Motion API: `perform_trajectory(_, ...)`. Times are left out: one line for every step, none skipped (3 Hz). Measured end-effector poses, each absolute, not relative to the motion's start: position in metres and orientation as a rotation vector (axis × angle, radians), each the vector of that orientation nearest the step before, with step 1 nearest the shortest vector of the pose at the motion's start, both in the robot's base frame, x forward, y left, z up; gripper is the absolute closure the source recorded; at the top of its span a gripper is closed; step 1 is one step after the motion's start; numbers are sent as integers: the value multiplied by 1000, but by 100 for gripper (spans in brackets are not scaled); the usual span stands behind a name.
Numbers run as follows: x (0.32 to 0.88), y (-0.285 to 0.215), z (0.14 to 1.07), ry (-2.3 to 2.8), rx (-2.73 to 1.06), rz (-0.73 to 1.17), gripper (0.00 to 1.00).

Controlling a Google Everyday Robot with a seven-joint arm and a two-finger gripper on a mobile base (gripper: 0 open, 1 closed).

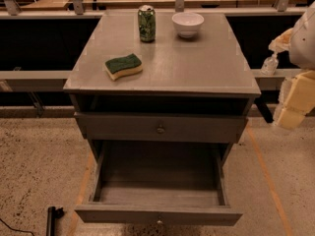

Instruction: Move green can near sponge

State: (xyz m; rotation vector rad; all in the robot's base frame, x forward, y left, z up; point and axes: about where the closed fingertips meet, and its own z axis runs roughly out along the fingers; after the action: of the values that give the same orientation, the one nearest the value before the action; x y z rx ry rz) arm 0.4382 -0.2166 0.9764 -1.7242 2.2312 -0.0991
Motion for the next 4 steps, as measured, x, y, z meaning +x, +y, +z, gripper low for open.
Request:
perform_trajectory(440, -216, 976, 2229, -1716, -94, 0)
perform_trajectory(473, -212, 966, 2182, -1550, 19, 0)
perform_trajectory(543, -198, 957, 2042, -1365, 201, 0)
perform_trajectory(615, -176, 961, 1904, -1186, 409, 0)
